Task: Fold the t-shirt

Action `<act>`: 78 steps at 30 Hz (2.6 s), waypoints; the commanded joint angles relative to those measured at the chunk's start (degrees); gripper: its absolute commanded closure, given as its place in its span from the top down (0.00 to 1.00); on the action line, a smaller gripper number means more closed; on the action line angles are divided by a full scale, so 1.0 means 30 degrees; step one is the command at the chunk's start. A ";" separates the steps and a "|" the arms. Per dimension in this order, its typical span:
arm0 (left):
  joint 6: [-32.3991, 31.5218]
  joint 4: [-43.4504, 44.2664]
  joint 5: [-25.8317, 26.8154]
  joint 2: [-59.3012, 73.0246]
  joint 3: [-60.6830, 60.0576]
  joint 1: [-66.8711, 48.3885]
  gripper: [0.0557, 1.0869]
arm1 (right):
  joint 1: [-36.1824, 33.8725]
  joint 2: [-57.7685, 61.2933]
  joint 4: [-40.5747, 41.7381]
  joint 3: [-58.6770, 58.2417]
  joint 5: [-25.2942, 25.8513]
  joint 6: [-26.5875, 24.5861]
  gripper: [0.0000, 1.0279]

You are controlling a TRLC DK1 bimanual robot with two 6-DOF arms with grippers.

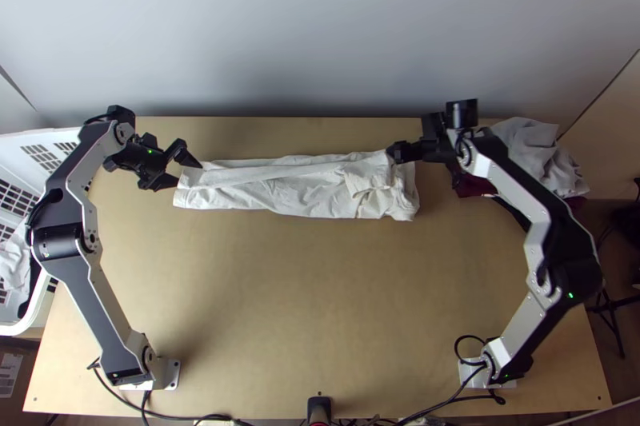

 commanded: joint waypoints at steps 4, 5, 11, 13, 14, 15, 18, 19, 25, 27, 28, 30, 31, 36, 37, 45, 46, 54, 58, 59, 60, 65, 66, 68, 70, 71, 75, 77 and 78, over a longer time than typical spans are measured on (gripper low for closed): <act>0.1423 -0.1538 0.1030 -0.1680 -0.0831 0.0854 0.91 | -0.0059 -0.5653 -0.3347 -0.0808 -0.0050 0.0079 0.96; 0.1775 -0.1538 0.1118 -0.1855 -0.1123 0.0912 0.91 | 0.0029 -0.6297 -0.3786 -0.0866 -0.0050 0.0109 0.96; 0.3327 -0.1391 0.1147 -0.1943 -0.2002 0.1469 0.91 | 0.0674 -0.9168 -0.5896 -0.0427 -0.0050 0.0343 0.96; 0.3943 -0.1333 0.1147 -0.1738 -0.2090 0.1645 0.91 | 0.0967 -0.9783 -0.6481 -0.0222 -0.0050 0.0607 0.96; 0.4323 -0.1245 0.1147 -0.1650 -0.2120 0.1703 0.91 | 0.1143 -1.0076 -0.6774 -0.0163 -0.0050 0.0695 0.96; 0.4558 -0.1040 0.1147 -0.1504 -0.2149 0.1733 0.91 | 0.1289 -1.0340 -0.7009 -0.0075 -0.0050 0.0841 0.96; 0.5173 -0.0659 0.1147 -0.1064 -0.2090 0.1762 0.91 | 0.1963 -1.0867 -0.7712 0.0540 -0.0021 0.1515 0.96; 0.5378 -0.0600 0.1147 -0.0889 -0.2090 0.1733 0.91 | 0.2109 -1.0955 -0.7888 0.0745 -0.0021 0.1661 0.96; 0.5085 -0.0307 0.1616 0.0811 -0.1270 0.1029 0.91 | 0.2549 -1.0867 -0.8093 0.1595 0.0184 0.2394 0.96; 0.4792 -0.0307 0.2172 0.1104 -0.1036 0.0766 0.91 | 0.2549 -1.0721 -0.8093 0.1712 0.0243 0.2540 0.96; 0.4646 -0.0307 0.2377 0.1191 -0.0948 0.0619 0.91 | 0.2549 -1.0633 -0.8122 0.1741 0.0301 0.2570 0.96; 0.4294 -0.0278 0.2905 0.1455 -0.0684 0.0326 0.91 | 0.2520 -1.0487 -0.8122 0.1712 0.0389 0.2687 0.96; 0.3972 -0.0278 0.3227 0.1631 -0.0420 0.0238 0.91 | 0.2490 -1.0399 -0.8122 0.1624 0.0389 0.2775 0.96; 0.3093 -0.0307 0.4780 0.2012 0.0107 -0.0406 0.91 | 0.2402 -1.0047 -0.8122 0.1243 0.0389 0.3068 0.96; 0.3093 -0.0307 0.4751 0.2070 0.0078 -0.0611 0.91 | 0.2373 -1.0018 -0.8122 0.1185 0.0389 0.3097 0.96; 0.2331 0.1304 0.4633 0.2158 -0.0655 -0.0787 0.04 | 0.2373 -1.0047 -0.8064 0.1155 0.0389 0.3331 0.96; 0.2331 0.1304 0.4604 0.2041 -0.0655 -0.0611 0.04 | 0.2373 -1.0047 -0.8064 0.1097 0.0389 0.3361 0.96; 0.2155 0.0718 0.3403 0.0664 0.0019 0.0678 0.03 | 0.2344 -1.0487 -0.7976 0.0247 0.0389 0.3331 0.96; 0.2243 0.0103 0.2758 -0.0420 0.0224 0.0619 0.03 | 0.2314 -1.0692 -0.7683 -0.0310 0.0389 0.3331 0.96; 0.2302 -0.0190 0.2524 -0.0684 0.0371 0.0502 0.03 | 0.2314 -1.0780 -0.7565 -0.0485 0.0389 0.3331 0.96; 0.2390 -0.0454 0.2319 -0.0947 0.0488 0.0356 0.03 | 0.2314 -1.0897 -0.7390 -0.0749 0.0389 0.3273 0.96; 0.2566 -0.1333 0.0590 -0.2002 0.0693 -0.0992 0.03 | 0.2314 -1.1658 -0.6335 -0.2419 0.0389 0.3390 0.96; 0.2595 -0.1450 0.0180 -0.2178 0.0693 -0.1314 0.03 | 0.2314 -1.1834 -0.6101 -0.2712 0.0389 0.3390 0.96; 0.2536 -0.1713 -0.0142 -0.2383 0.0722 -0.1900 0.03 | 0.2344 -1.2186 -0.5632 -0.3356 0.0389 0.3595 0.96; 0.2331 -0.1860 -0.0347 -0.2588 0.0781 -0.2574 0.03 | 0.2373 -1.2567 -0.5222 -0.4030 0.0389 0.3742 0.96; 0.2243 -0.1918 -0.0464 -0.2705 0.0869 -0.2955 0.03 | 0.2373 -1.2742 -0.5046 -0.4353 0.0389 0.3829 0.96; 0.1599 -0.1977 -0.1138 -0.2793 0.1572 -0.4361 0.03 | 0.2373 -1.3504 -0.4636 -0.5319 0.0389 0.3829 0.96; 0.1364 -0.2065 -0.1373 -0.2617 0.2070 -0.5006 0.03 | 0.2285 -1.3856 -0.4460 -0.5642 0.0389 0.3829 0.96; 0.1247 -0.2153 -0.1431 -0.2529 0.2304 -0.5328 0.03 | 0.2227 -1.4032 -0.4431 -0.5847 0.0389 0.3829 0.96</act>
